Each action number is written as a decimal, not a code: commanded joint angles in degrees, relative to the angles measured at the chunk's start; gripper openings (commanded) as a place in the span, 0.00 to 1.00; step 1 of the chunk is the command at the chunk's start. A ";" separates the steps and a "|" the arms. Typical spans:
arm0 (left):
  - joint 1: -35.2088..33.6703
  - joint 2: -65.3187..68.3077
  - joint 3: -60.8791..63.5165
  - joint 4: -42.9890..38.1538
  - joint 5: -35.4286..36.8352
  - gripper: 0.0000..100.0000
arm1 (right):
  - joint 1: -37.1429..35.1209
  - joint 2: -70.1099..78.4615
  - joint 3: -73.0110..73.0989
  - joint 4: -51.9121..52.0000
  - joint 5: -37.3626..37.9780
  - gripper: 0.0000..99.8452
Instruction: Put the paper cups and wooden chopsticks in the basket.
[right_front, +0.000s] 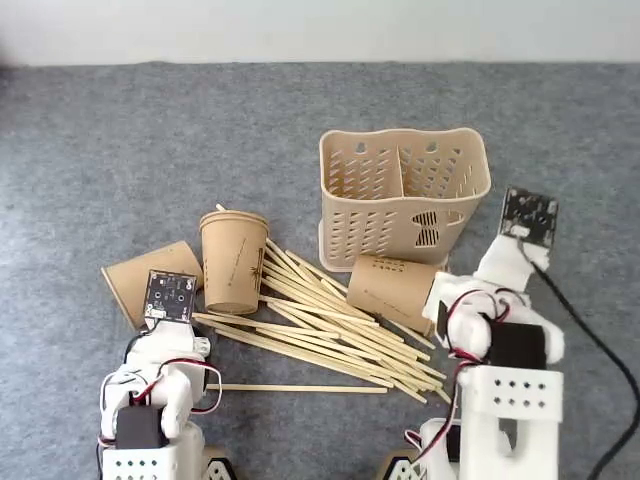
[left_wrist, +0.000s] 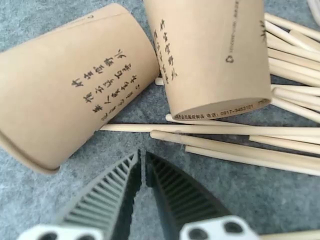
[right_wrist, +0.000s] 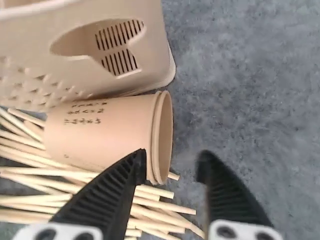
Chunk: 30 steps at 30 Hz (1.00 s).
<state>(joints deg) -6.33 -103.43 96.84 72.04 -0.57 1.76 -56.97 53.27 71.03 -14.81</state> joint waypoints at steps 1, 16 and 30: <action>-0.26 -0.70 -0.31 0.18 -0.62 0.01 | -0.22 0.31 7.47 -9.63 -0.97 0.29; -0.26 -0.70 -0.31 0.18 -0.62 0.01 | -13.67 0.31 14.77 -18.59 -1.32 0.16; -0.26 -0.70 -0.31 0.18 -0.62 0.01 | -14.55 -1.54 14.15 -19.65 -0.79 0.00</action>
<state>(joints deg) -6.33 -103.43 96.84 72.04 -0.57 -12.92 -57.85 68.22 50.90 -15.69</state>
